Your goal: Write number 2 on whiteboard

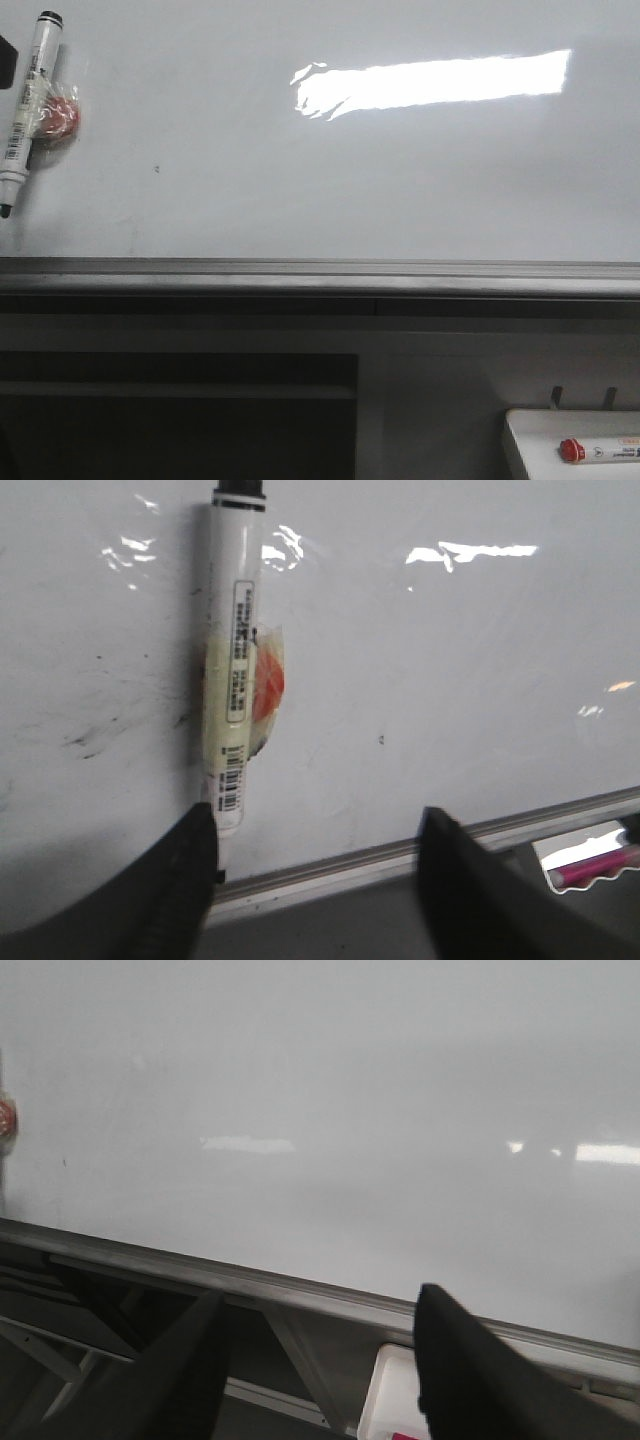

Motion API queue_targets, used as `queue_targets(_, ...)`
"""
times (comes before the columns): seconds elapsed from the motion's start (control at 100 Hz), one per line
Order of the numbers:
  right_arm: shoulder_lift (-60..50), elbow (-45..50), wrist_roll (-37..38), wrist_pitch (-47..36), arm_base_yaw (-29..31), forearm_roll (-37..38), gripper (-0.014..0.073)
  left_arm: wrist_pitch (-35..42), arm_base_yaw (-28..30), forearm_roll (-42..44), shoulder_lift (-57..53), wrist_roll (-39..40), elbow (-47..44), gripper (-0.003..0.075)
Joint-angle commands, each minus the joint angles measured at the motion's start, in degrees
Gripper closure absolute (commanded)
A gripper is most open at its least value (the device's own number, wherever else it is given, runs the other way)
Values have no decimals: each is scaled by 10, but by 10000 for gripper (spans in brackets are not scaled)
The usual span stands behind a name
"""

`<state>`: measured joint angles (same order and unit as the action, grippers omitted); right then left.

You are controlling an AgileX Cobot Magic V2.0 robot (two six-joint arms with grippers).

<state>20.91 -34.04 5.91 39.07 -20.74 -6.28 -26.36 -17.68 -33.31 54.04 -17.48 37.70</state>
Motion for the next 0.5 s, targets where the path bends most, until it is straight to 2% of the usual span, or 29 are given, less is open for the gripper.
queue_targets(0.0, 14, -16, -9, -45, -1, -2, 225, 60, -11, -13, 14, -4, 17, 335)
queue_targets(0.14, 23, -16, -9, -45, -1, -4, 225, 85, -12, -11, 44, -4, 17, 353)
queue_targets(0.34, 29, -16, -9, -45, -1, -4, 225, 88, -12, -2, 79, -4, 17, 503)
queue_targets(0.49, 29, -16, -9, -46, -1, -4, 225, 94, -12, 16, 94, -4, 17, 518)
